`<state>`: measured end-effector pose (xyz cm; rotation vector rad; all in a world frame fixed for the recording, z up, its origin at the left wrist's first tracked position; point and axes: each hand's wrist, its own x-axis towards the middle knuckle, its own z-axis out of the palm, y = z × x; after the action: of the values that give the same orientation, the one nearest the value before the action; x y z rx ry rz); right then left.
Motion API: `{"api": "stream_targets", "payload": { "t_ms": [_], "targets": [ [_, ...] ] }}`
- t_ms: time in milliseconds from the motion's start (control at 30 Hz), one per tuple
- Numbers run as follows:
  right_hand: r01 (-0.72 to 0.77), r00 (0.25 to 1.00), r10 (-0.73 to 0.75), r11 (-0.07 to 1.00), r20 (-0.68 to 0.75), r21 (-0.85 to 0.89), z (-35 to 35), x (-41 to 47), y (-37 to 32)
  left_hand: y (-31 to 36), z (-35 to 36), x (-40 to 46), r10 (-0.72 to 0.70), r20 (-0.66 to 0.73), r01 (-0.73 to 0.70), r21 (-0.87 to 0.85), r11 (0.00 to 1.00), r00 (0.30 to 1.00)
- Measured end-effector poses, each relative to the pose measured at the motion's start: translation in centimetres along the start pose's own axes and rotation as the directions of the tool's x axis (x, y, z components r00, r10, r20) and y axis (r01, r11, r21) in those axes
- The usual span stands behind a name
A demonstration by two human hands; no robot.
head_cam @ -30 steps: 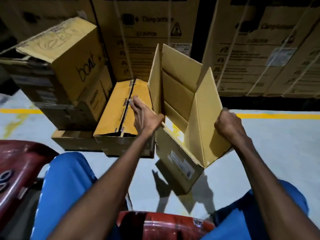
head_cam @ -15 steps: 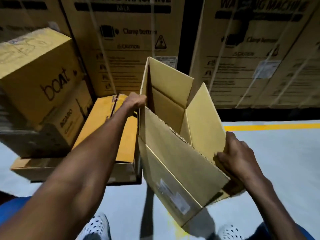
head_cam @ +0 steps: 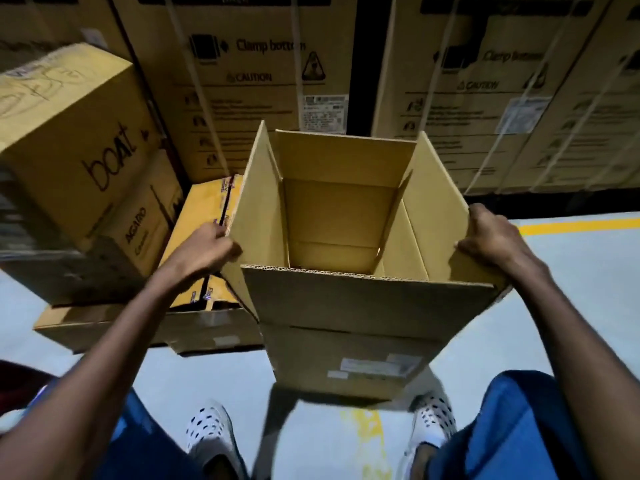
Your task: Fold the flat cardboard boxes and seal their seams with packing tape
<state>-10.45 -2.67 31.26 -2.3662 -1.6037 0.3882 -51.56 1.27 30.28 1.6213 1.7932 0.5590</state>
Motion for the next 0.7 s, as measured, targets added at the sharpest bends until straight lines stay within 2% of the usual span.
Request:
{"api": "stream_targets", "payload": {
  "t_ms": [67, 133, 200, 233, 267, 300, 333, 367, 400, 433, 467, 500, 533, 600, 633, 700],
  "targets": [
    [-0.028, 1.000, 0.028, 1.000, -0.004, -0.011, -0.6, 0.2, 0.9, -1.4, -0.3, -1.6, -0.022, 0.029, 0.023, -0.018, 1.000, 0.999],
    [-0.004, 1.000, 0.000, 0.989, -0.024, -0.145, -0.6, -0.2, 1.5, -2.4, -0.5, -2.3, -0.027, 0.032, 0.029, -0.062, 0.998, 0.999],
    [0.151, 0.980, -0.187, 0.927, -0.073, -0.345, 0.1, -0.9, 2.0, -3.2, -0.3, -2.0, -0.039, 0.002, 0.039, -0.124, 0.992, 0.999],
    [0.286, 0.937, -0.341, 0.878, -0.082, -0.384, 0.5, -1.2, 2.5, -3.3, 0.0, -2.1, -0.047, -0.011, 0.045, -0.146, 0.988, 0.999],
    [0.435, 0.867, -0.491, 0.830, -0.086, -0.349, 0.6, -1.6, 3.0, -3.5, 0.3, -2.1, -0.039, -0.025, 0.034, -0.177, 0.984, 0.999],
    [0.567, 0.790, -0.600, 0.793, -0.124, -0.221, 0.4, -2.0, 3.4, -3.7, 0.6, -2.0, -0.017, -0.033, 0.010, -0.226, 0.974, 0.999],
    [0.644, 0.749, -0.636, 0.765, -0.186, -0.021, 0.0, -2.9, 3.4, -3.8, 0.9, -1.9, 0.020, -0.044, -0.032, -0.278, 0.960, 0.999],
    [0.657, 0.754, -0.625, 0.725, -0.204, 0.208, -0.4, -3.6, 3.3, -3.8, 1.2, -1.7, 0.059, -0.058, -0.075, -0.327, 0.942, 0.997],
    [0.596, 0.793, -0.587, 0.693, -0.163, 0.405, -0.9, -4.4, 2.9, -3.6, 1.4, -1.8, 0.071, -0.066, -0.091, -0.379, 0.921, 0.995],
    [0.518, 0.815, -0.576, 0.676, -0.062, 0.525, -1.2, -5.0, 2.6, -3.8, 1.6, -1.6, 0.071, -0.069, -0.094, -0.432, 0.897, 0.995],
    [0.466, 0.829, -0.558, 0.726, 0.036, 0.506, -1.3, -5.6, 2.2, -3.8, 1.9, -1.5, 0.087, -0.069, -0.109, -0.467, 0.878, 0.994],
    [0.478, 0.830, -0.547, 0.797, 0.106, 0.369, -1.2, -5.8, 1.9, -3.7, 2.1, -1.5, 0.124, -0.066, -0.140, -0.487, 0.862, 0.990],
    [0.517, 0.828, -0.532, 0.847, 0.179, 0.124, -1.0, -6.0, 1.5, -3.4, 2.2, -1.7, 0.136, -0.065, -0.150, -0.495, 0.856, 0.989],
    [0.482, 0.876, -0.437, 0.802, 0.203, -0.352, 0.3, -5.3, 1.1, -2.8, 2.3, -2.1, 0.164, -0.051, -0.168, -0.497, 0.852, 0.985],
    [0.410, 0.911, -0.382, 0.798, 0.155, -0.443, 1.0, -4.8, 0.8, -2.5, 2.4, -2.3, 0.179, -0.045, -0.177, -0.493, 0.852, 0.983],
    [0.274, 0.958, -0.282, 0.832, 0.058, -0.482, 2.8, -3.6, 0.3, -2.7, 2.4, -2.3, 0.182, -0.045, -0.182, -0.475, 0.861, 0.982]
  ]
}}
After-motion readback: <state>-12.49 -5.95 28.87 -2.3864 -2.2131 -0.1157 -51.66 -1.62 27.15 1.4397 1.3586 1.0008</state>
